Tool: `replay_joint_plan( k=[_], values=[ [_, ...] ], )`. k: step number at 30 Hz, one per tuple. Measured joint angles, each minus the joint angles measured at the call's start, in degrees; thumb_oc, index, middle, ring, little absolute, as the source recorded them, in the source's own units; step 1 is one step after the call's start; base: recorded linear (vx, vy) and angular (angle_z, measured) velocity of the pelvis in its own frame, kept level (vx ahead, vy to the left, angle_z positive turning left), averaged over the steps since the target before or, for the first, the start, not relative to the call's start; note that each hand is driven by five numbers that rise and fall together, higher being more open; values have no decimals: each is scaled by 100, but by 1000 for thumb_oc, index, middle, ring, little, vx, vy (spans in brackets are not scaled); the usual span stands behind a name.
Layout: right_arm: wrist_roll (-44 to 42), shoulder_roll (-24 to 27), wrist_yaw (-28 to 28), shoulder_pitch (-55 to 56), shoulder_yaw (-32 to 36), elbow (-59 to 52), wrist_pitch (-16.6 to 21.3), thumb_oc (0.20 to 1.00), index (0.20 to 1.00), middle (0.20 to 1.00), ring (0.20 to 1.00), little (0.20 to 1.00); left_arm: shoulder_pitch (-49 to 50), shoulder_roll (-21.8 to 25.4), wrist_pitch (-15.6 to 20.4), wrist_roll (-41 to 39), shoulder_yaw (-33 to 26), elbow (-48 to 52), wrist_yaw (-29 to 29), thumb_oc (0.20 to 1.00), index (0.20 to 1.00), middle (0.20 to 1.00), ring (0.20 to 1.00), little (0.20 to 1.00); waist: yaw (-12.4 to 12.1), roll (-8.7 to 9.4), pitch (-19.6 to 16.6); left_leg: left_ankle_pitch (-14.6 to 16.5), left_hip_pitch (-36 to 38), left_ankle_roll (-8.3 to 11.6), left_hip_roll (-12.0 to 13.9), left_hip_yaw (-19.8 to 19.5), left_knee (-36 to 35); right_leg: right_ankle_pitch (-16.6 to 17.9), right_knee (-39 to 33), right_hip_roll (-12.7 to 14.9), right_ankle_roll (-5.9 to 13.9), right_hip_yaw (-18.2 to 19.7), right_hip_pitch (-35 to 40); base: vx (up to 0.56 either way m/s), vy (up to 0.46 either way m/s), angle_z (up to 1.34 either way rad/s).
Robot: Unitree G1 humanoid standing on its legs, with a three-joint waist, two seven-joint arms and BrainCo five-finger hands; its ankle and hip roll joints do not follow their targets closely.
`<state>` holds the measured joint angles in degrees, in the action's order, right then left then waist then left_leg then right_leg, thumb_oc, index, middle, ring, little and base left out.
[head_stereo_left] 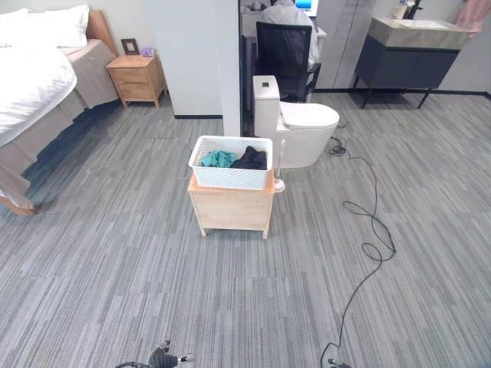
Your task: Grab the laundry basket,head to the washer,open it,put in the laundry and shut it.
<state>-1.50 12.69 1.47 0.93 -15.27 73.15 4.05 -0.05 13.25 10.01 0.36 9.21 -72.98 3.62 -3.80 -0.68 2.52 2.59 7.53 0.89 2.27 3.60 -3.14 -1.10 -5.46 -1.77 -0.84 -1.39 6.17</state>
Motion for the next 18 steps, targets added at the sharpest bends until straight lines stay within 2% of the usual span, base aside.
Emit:
replay_joint_plan(
  k=[10, 18],
  values=[
    [0, -1, -2, 0, 4, 31, 0, 1000, 1000, 1000, 1000, 1000, 3, -6, 63, -43, 5, 14, -3, 1000, 1000, 1000, 1000, 1000, -1, 0, -20, 1, 21, 0, 1, -1, -11, 6, 0, 1, -8, -1, 17, 0, 0, 0],
    [1, 22, -2, 4, 60, 273, -3, 1000, 1000, 1000, 1000, 1000, 17, -23, 100, -45, 7, -7, -50, 1000, 1000, 1000, 1000, 1000, 0, -132, -112, 1, 24, 0, 1, -9, -7, 31, 0, 2, -17, -11, 24, 0, 0, 0]
  ],
)
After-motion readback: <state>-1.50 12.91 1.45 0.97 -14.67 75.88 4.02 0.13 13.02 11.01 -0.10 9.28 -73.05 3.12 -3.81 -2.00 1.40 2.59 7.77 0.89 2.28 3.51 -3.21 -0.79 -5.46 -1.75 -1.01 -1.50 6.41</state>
